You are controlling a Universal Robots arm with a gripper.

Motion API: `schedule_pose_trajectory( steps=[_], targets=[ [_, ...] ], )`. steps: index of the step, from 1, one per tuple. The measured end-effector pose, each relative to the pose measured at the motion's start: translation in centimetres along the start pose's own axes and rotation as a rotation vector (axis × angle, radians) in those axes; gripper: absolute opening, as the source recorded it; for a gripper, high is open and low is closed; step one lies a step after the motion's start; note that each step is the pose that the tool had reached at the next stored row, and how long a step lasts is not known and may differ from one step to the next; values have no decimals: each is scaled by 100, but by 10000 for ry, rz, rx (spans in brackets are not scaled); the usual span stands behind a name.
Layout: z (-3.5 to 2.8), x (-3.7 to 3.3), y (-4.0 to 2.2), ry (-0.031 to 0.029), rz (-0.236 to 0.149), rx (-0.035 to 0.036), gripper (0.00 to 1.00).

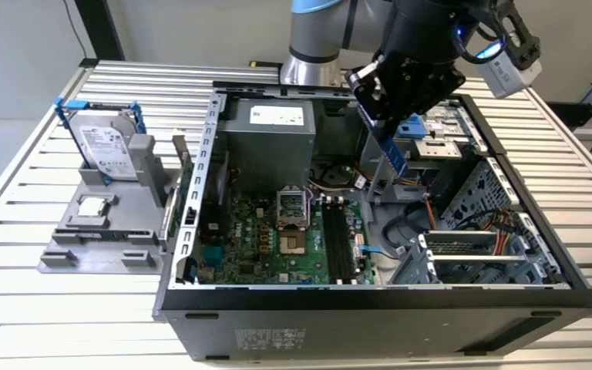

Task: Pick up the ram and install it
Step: 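Insert the ram into the slot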

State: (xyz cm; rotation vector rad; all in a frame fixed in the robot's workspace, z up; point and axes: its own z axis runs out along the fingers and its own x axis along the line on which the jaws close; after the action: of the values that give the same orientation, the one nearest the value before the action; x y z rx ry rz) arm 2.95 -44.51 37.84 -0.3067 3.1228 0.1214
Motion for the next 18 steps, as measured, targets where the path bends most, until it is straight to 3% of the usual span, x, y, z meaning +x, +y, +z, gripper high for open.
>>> schedule_pose_trajectory(
  steps=[3, 8, 18],
  targets=[
    [0, 0, -2, -20, 277, 2, 0],
    [6, 2, -10, -23, 288, 2, 0],
    [95, 12, -52, -89, 507, 14, 0]
  ],
)
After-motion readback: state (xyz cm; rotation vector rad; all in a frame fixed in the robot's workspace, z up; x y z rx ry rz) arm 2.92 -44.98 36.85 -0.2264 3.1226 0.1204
